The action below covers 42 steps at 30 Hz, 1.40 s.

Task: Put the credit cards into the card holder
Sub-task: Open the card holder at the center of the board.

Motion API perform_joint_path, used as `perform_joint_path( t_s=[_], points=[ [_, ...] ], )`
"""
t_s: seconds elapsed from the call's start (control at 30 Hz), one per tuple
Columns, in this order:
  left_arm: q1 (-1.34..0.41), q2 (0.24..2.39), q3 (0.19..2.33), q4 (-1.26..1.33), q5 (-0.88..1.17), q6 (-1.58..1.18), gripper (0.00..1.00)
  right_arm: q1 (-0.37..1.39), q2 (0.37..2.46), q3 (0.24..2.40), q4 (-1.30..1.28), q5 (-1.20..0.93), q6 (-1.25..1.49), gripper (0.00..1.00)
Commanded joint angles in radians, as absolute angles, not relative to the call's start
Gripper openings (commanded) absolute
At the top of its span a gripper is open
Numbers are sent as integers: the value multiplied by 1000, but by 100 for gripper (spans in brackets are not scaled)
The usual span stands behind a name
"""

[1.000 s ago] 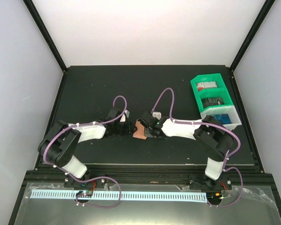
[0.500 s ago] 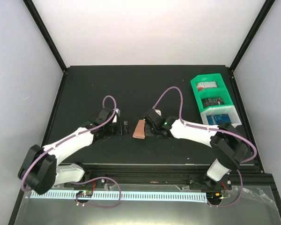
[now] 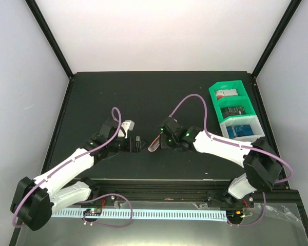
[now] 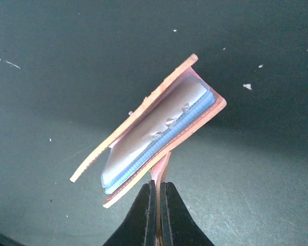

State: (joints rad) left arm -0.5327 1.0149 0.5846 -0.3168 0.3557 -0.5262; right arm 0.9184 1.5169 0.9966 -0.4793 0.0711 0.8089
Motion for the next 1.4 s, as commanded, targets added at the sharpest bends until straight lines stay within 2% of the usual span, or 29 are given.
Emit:
perform_joint_path(
  t_s=[0.0, 0.37, 0.53, 0.83, 0.93, 1.07, 1.37],
  points=[
    [-541, 995, 546, -229, 445, -562, 99, 914, 1514, 1036, -531, 41, 802, 1],
    [-584, 1111, 549, -118, 427, -582, 99, 914, 1528, 1065, -541, 26, 846, 1],
    [-595, 1216, 604, -122, 394, -551, 98, 914, 1536, 1064, -561, 90, 804, 1],
    [-595, 1340, 686, -164, 313, -535, 88, 909, 1557, 1049, -559, 126, 749, 1],
    [-595, 1351, 681, -155, 325, -535, 89, 909, 1553, 1044, -547, 124, 739, 1],
    [-595, 1391, 701, -147, 400, -518, 99, 902, 1554, 1056, -550, 121, 737, 1],
    [-595, 1490, 780, -190, 424, -481, 99, 895, 1552, 1086, -548, 109, 725, 1]
  ],
)
